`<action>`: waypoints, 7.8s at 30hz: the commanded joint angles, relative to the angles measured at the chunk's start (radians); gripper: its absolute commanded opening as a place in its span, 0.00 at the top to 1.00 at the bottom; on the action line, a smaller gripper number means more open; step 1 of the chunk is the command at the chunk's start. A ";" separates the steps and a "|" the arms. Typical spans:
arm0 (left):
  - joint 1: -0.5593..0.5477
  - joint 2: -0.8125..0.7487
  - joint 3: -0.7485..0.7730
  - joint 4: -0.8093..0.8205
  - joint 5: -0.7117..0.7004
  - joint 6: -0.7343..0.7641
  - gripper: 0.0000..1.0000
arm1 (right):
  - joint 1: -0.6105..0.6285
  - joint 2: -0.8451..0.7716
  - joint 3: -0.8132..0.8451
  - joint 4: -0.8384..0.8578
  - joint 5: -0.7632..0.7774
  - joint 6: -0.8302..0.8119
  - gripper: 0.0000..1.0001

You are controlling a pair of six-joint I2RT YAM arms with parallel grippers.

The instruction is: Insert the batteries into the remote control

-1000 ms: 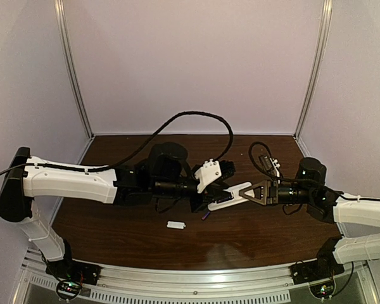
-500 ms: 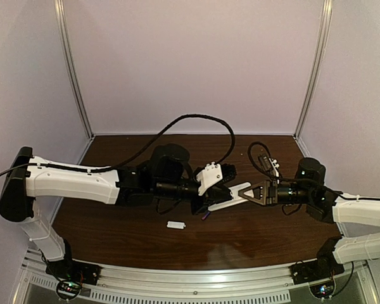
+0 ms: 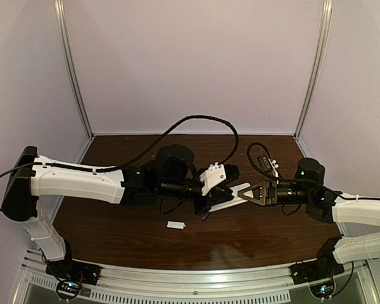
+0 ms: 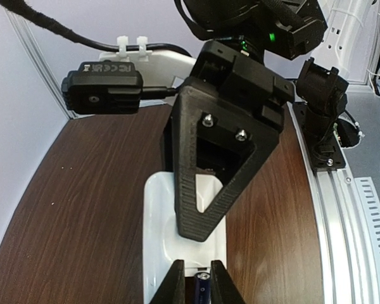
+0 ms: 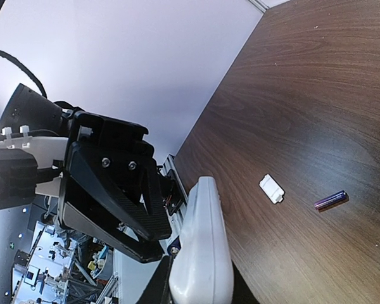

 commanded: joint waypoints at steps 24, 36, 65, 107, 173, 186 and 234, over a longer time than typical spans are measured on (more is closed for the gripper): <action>-0.001 0.020 -0.042 -0.034 -0.025 -0.032 0.97 | 0.008 -0.043 0.040 -0.001 0.015 -0.015 1.00; 0.002 0.020 -0.023 -0.038 -0.065 -0.067 0.90 | 0.007 -0.020 0.018 0.024 0.065 -0.025 1.00; 0.105 -0.010 0.120 -0.237 -0.223 -0.571 0.64 | 0.148 0.185 0.070 0.189 0.621 0.007 1.00; 0.102 0.103 0.212 -0.287 -0.218 -0.604 0.81 | 0.240 0.211 0.131 0.112 0.729 -0.043 1.00; 0.118 -0.095 0.110 -0.316 -0.276 -0.461 0.61 | 0.160 -0.037 0.071 -0.114 0.737 -0.101 1.00; 0.123 0.081 0.098 -0.476 -0.194 -0.421 0.56 | -0.019 -0.330 -0.005 -0.408 0.630 -0.178 1.00; 0.144 0.443 0.428 -0.629 -0.106 -0.331 0.47 | -0.057 -0.562 0.015 -0.689 0.619 -0.241 1.00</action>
